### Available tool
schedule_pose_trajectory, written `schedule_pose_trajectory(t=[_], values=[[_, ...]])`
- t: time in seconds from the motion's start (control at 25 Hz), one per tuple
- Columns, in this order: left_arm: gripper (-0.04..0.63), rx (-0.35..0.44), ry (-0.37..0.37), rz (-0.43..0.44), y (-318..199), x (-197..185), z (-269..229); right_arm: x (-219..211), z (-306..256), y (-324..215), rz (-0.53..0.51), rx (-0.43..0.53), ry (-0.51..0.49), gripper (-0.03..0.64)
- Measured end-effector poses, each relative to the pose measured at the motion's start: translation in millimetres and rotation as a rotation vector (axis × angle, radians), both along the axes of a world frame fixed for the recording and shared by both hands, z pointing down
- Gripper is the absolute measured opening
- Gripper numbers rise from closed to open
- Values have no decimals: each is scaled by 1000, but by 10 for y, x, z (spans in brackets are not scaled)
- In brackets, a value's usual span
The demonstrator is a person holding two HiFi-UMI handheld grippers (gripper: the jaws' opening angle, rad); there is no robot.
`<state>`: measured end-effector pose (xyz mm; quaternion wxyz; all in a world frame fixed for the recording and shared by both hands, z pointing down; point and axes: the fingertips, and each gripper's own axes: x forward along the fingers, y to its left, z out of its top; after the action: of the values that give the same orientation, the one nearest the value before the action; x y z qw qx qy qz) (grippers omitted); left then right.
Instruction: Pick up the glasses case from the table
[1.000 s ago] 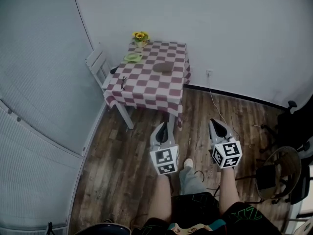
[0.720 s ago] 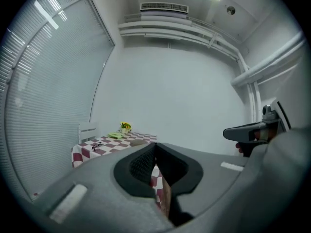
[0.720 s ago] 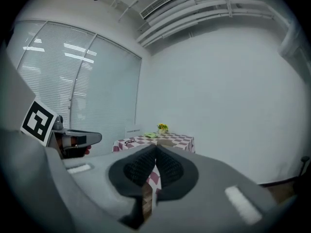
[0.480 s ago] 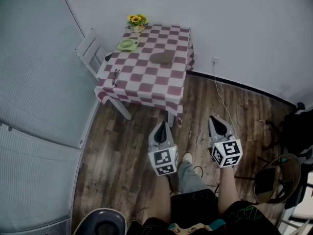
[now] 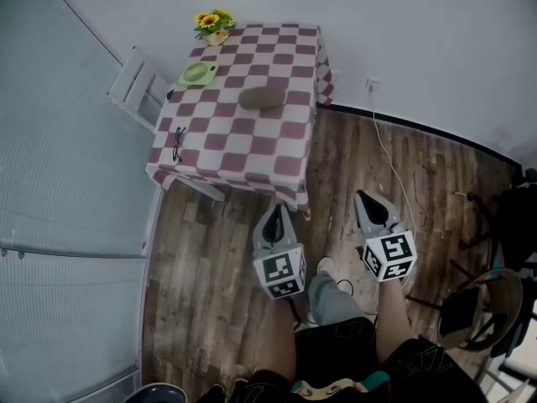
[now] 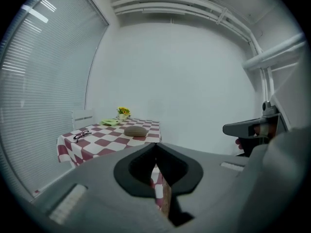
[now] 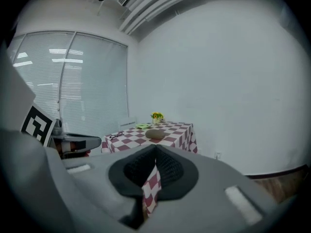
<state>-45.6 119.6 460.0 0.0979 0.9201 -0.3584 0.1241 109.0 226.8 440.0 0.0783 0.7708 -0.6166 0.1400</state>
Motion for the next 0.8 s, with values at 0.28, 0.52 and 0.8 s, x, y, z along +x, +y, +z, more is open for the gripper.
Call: schedule_pose_trajectory(t=[0.28, 0.52, 0.8], values=[[11, 53, 21, -15, -273, 510, -270, 576, -202, -324, -12, 47, 2, 3], [11, 114, 45, -50, -511, 637, -608, 760, -510, -580, -53, 109, 25, 3], [11, 134, 45, -87, -787, 728, -647, 902, -544, -859, -92, 125, 31, 3]])
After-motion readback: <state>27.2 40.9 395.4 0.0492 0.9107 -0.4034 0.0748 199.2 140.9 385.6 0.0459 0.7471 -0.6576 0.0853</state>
